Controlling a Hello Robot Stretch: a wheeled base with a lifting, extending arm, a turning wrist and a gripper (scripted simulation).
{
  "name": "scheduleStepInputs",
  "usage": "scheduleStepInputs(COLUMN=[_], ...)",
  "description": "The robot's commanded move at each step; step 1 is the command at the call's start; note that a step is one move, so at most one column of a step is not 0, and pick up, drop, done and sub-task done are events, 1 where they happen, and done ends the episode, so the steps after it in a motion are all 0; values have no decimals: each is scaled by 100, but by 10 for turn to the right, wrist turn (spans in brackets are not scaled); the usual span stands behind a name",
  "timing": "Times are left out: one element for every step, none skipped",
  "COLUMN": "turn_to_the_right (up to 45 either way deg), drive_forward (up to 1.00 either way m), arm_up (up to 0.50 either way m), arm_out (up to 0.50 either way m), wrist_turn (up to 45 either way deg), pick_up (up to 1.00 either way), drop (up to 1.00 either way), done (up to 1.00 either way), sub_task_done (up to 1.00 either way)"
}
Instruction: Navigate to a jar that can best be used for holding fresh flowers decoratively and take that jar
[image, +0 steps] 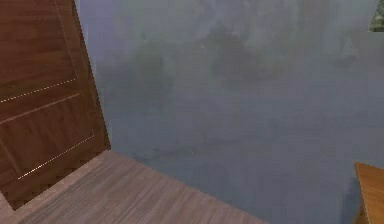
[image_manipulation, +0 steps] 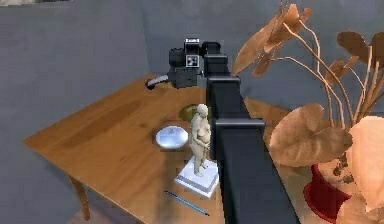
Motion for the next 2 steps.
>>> scheduleStepInputs(turn_to_the_right=[0, 0], drive_forward=[0, 0], arm_up=[-30, 0], arm_out=[0, 0], wrist_turn=[0, 0], pick_up=[0, 100], drop=[0, 0], done=[0, 0], sub_task_done=[0, 0])
